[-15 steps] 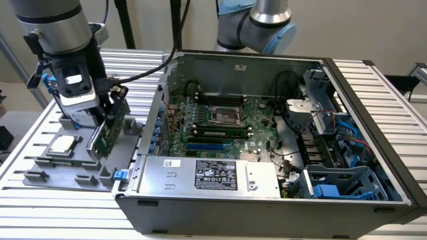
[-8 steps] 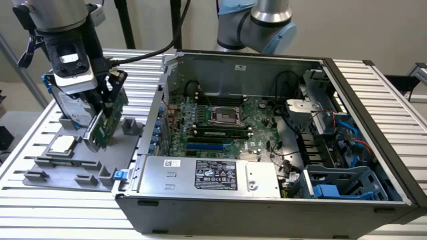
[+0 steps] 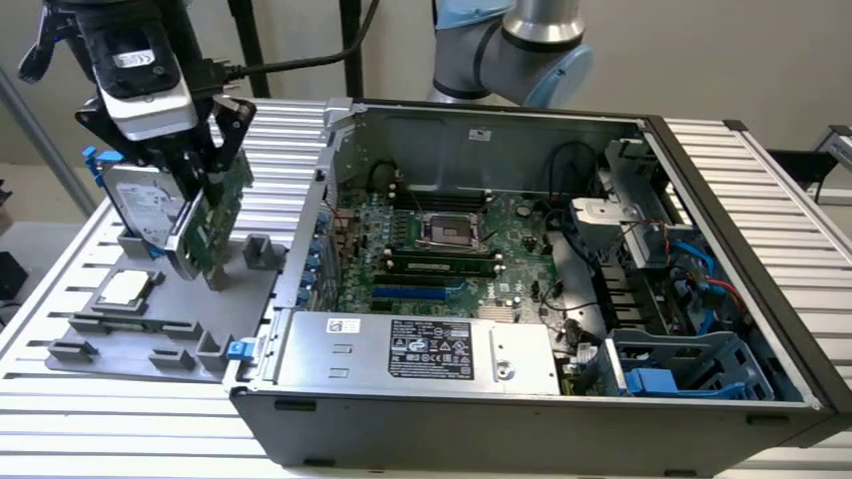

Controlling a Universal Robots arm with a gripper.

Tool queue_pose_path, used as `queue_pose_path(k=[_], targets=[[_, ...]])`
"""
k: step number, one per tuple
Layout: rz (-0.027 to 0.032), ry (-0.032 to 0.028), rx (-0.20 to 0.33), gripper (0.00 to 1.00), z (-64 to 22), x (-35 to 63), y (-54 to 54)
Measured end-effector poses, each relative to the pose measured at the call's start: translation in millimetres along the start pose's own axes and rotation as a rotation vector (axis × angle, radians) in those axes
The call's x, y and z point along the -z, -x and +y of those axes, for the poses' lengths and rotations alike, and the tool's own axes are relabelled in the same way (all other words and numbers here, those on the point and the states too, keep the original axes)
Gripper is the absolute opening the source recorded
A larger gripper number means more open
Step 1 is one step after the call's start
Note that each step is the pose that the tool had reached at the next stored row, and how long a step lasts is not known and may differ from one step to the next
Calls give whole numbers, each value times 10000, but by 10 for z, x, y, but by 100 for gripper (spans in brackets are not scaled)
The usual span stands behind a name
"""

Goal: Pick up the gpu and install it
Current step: 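Pick up the gpu and move the gpu toward the slot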

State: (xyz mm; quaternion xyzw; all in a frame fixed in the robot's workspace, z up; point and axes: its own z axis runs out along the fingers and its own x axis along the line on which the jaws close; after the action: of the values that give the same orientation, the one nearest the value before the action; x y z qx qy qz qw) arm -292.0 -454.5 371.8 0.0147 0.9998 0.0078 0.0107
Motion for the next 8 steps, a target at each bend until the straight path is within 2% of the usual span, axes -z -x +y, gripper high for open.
queue_pose_path(k=[5,8], targets=[[20,32,223,27,6,225,92],[47,41,279,27,10,360,182]])
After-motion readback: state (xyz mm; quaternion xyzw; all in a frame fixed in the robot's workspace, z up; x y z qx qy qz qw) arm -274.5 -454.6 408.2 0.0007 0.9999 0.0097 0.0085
